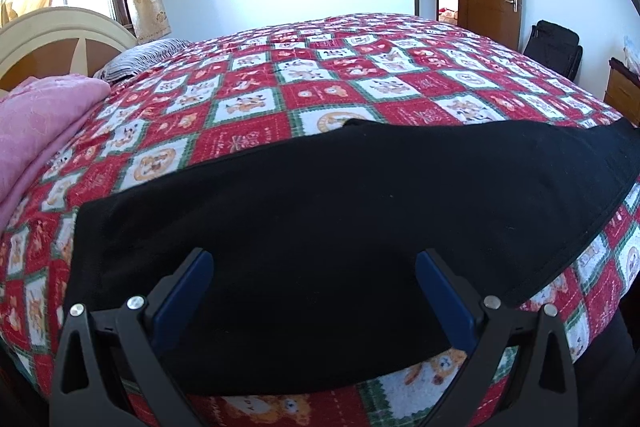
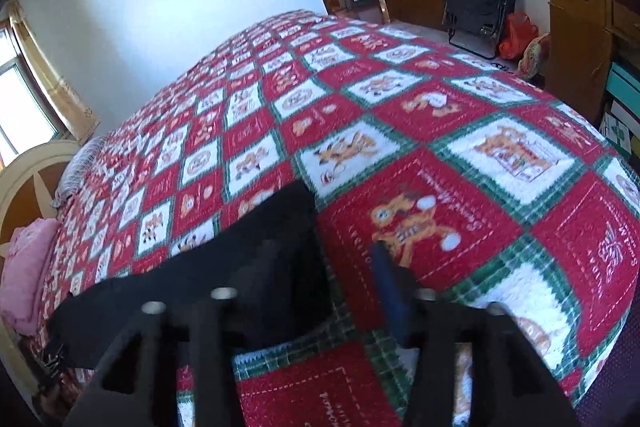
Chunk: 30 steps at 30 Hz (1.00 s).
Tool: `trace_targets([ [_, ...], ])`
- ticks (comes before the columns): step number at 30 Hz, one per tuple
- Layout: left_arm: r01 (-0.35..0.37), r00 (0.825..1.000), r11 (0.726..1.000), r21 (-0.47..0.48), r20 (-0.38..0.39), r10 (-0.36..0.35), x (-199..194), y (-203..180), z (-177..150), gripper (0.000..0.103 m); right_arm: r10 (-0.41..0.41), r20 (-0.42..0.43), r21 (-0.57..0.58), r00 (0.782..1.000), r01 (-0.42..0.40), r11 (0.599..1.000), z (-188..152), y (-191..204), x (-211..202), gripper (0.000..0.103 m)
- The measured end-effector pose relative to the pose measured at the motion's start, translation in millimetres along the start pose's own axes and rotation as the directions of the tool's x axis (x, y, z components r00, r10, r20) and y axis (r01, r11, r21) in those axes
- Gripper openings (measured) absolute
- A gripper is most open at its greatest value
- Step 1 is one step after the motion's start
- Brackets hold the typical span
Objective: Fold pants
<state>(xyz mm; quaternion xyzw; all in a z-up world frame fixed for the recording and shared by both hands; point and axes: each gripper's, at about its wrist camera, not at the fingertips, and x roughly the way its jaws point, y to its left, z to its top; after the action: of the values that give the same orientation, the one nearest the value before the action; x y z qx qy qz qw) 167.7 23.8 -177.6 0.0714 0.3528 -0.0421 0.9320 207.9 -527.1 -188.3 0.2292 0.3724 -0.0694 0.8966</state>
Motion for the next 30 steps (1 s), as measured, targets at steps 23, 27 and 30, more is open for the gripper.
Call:
trace_targets([
  [23,0.072,0.996,0.995,-0.068,0.066,-0.067,-16,13,3,0.103,0.147,-0.009,-0.163,0.989,-0.147,0.976,-2,97,-33,0.012],
  [27,0.108,0.991,0.992,-0.060,0.088,-0.102,-22,9,6,0.103,0.174,0.004,-0.241,0.985,-0.168,0.956,-8,144,-47,0.012],
  [30,0.139,0.986,0.989,-0.050,0.102,-0.133,-27,4,6,0.103,0.196,-0.010,-0.290,0.980,-0.191,0.938,-16,179,-44,0.012],
])
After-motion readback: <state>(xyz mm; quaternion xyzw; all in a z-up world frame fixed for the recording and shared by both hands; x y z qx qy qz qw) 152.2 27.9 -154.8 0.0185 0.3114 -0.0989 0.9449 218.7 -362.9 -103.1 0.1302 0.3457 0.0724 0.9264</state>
